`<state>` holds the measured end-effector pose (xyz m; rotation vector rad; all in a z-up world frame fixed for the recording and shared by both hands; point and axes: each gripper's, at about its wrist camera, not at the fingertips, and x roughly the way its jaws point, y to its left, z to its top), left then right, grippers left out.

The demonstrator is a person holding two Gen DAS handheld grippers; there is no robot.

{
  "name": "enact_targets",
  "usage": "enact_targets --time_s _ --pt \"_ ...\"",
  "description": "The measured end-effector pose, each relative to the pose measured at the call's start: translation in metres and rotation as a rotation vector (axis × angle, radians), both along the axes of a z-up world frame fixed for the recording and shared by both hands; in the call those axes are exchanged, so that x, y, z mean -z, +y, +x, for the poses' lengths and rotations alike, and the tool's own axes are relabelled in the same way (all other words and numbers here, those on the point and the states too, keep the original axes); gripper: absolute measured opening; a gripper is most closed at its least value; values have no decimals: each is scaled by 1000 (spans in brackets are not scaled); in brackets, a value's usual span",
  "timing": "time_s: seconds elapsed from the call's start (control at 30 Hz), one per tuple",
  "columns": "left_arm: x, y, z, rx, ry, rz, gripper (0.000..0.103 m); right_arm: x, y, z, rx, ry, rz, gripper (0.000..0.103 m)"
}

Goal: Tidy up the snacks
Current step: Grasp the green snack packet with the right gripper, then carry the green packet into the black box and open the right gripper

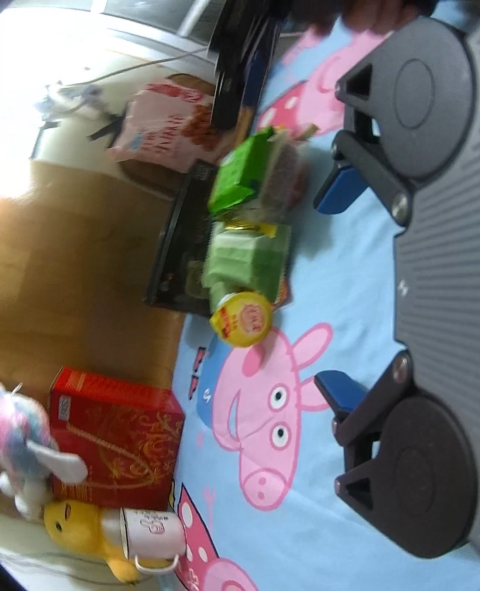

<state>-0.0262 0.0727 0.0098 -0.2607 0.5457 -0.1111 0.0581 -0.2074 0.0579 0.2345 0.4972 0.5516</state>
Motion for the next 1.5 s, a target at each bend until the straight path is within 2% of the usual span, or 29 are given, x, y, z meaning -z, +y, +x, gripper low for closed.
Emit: enact_targets --time_s 0.03,0.07,0.1,0.2,0.23,0.27,0.33,0.47,0.57,0.73,0.8,0.83,1.0,1.13,1.2,1.3,1.33,1.37,1.4,1.47,1.5 --pt "-1 3 -2 -10 -14 -19 94 -1 5 13 -15 4 -7 83" --pt "-1 7 -4 -19 -26 -37 94 -1 10 27 -23 18 -16 76" --pt "-1 10 -5 -27 -33 -56 93 2 15 42 -29 48 -28 68" --pt "0 21 -4 -49 -30 -116 93 14 22 77 -58 178 6 55" --pt "1 24 -3 -52 -26 -138 93 17 21 77 -75 203 42 53" --pt "1 27 -3 -54 -24 -157 92 18 20 76 -90 223 62 46" --pt "3 32 -4 -56 -28 -185 92 12 27 55 -143 180 50 40" --pt "4 33 -3 -37 -28 -205 91 17 54 -10 -320 75 -92 41" --pt "4 33 -4 -28 -32 -209 91 25 68 -47 -406 53 -160 41" --pt "4 34 -2 -10 -23 -222 90 30 60 -76 -392 67 -123 43" --pt "5 35 0 2 -10 -236 90 29 61 -80 -384 60 -144 47" --pt "6 36 1 16 -3 -247 90 29 62 -84 -377 49 -161 53" --pt "4 39 6 55 20 -282 90 30 69 -71 -357 39 -204 55" --pt "-7 30 21 83 20 -206 90 35 71 -69 -321 39 -236 59" --pt "-11 26 35 128 38 -190 90 37 72 -67 -312 43 -245 59" --pt "-5 18 56 193 99 -177 75 40 72 -62 -306 41 -240 58" --pt "-1 15 62 218 129 -181 63 41 73 -59 -309 46 -236 57" --pt "4 13 67 242 160 -199 59 43 74 -54 -310 55 -227 48" --pt "5 12 66 237 154 -204 58 45 74 -49 -314 70 -220 34" --pt "2 12 57 247 130 -198 43 46 75 -43 -300 80 -213 26" --pt "0 12 51 242 125 -201 43 46 74 -43 -307 87 -201 22"
